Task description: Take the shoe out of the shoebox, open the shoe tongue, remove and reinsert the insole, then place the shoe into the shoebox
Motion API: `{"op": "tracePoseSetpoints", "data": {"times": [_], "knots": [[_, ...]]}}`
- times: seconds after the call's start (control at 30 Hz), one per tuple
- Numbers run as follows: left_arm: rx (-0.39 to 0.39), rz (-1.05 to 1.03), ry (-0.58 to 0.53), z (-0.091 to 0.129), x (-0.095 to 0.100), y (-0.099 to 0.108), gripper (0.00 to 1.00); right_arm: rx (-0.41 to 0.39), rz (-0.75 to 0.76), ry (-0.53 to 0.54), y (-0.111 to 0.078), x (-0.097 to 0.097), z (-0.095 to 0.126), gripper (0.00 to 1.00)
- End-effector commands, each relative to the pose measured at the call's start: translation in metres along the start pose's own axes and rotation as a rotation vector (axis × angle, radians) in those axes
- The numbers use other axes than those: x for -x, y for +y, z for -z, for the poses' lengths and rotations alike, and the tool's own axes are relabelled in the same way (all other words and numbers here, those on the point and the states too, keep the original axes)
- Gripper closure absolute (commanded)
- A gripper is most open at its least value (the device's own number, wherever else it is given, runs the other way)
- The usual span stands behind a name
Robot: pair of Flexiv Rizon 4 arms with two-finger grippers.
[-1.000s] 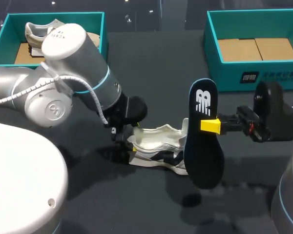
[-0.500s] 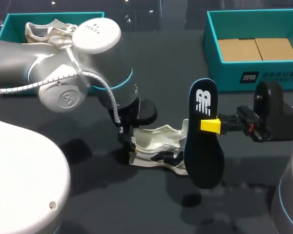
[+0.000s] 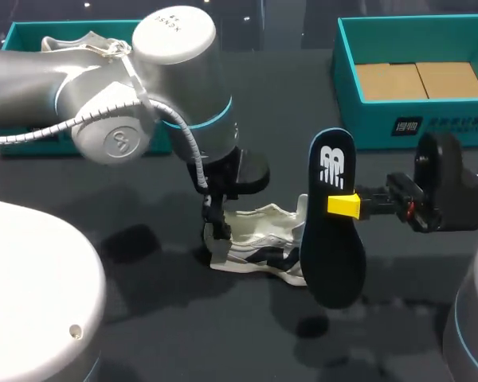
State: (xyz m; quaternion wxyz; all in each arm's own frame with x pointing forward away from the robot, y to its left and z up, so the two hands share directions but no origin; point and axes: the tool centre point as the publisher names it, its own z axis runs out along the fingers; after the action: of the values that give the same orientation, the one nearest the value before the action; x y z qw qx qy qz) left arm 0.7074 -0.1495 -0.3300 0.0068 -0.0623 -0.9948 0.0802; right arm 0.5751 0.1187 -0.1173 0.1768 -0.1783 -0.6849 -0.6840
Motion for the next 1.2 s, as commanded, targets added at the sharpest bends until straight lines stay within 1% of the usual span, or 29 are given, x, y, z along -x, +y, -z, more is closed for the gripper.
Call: {"op": "tracePoseSetpoints", "data": {"times": [0.03, 0.23, 0.33, 0.53, 0.6, 0.63, 0.7, 0.73, 0.8, 1.0, 1.07, 1.1, 1.13, 1.2], "knots": [[0.004, -0.006, 0.001, 0.008, 0.006, -0.013, 0.0, 0.0, -0.001, -0.004, -0.001, -0.001, -0.001, 1.0], [-0.004, -0.01, -0.03, 0.005, 0.02, -0.037, 0.0, 0.0, -0.001, -0.004, -0.001, -0.001, -0.001, 1.0], [-0.004, -0.015, -0.029, -0.004, 0.027, -0.046, 0.01, 0.0, -0.001, -0.004, -0.001, -0.001, -0.001, 1.0], [0.0, -0.025, -0.016, -0.025, 0.033, -0.056, 0.09, 0.0, -0.001, -0.004, -0.001, -0.001, -0.001, 1.0], [0.004, -0.018, -0.024, -0.032, 0.034, -0.057, 0.15, 0.0, -0.001, -0.004, -0.001, -0.001, -0.001, 1.0], [0.003, -0.024, -0.02, -0.037, 0.035, -0.059, 0.24, 0.0, -0.001, -0.004, -0.001, -0.001, -0.001, 1.0], [0.003, -0.03, -0.019, -0.043, 0.035, -0.059, 0.31, 0.0, -0.001, -0.004, -0.001, -0.001, -0.001, 1.0], [0.003, -0.032, -0.016, -0.046, 0.035, -0.06, 0.33, 0.0, -0.001, -0.004, -0.001, -0.001, -0.001, 1.0], [0.009, -0.031, -0.008, -0.051, 0.036, -0.061, 0.38, 0.0, -0.001, -0.004, -0.001, -0.001, -0.001, 1.0], [0.016, -0.03, 0.015, -0.063, 0.035, -0.059, 0.4, 0.0, -0.001, -0.004, -0.001, -0.001, -0.001, 1.0], [0.02, -0.032, 0.019, -0.065, 0.034, -0.059, 0.46, 0.0, -0.001, -0.004, -0.001, -0.001, -0.001, 1.0], [0.022, -0.032, 0.02, -0.066, 0.034, -0.059, 0.51, 0.0, -0.001, -0.004, -0.001, -0.001, -0.001, 1.0], [0.025, -0.032, 0.02, -0.067, 0.034, -0.059, 0.52, 0.0, -0.001, -0.004, -0.001, -0.001, -0.001, 1.0], [0.03, -0.034, 0.023, -0.068, 0.033, -0.059, 0.62, 0.0, -0.001, -0.004, -0.001, -0.001, -0.001, 1.0]]}}
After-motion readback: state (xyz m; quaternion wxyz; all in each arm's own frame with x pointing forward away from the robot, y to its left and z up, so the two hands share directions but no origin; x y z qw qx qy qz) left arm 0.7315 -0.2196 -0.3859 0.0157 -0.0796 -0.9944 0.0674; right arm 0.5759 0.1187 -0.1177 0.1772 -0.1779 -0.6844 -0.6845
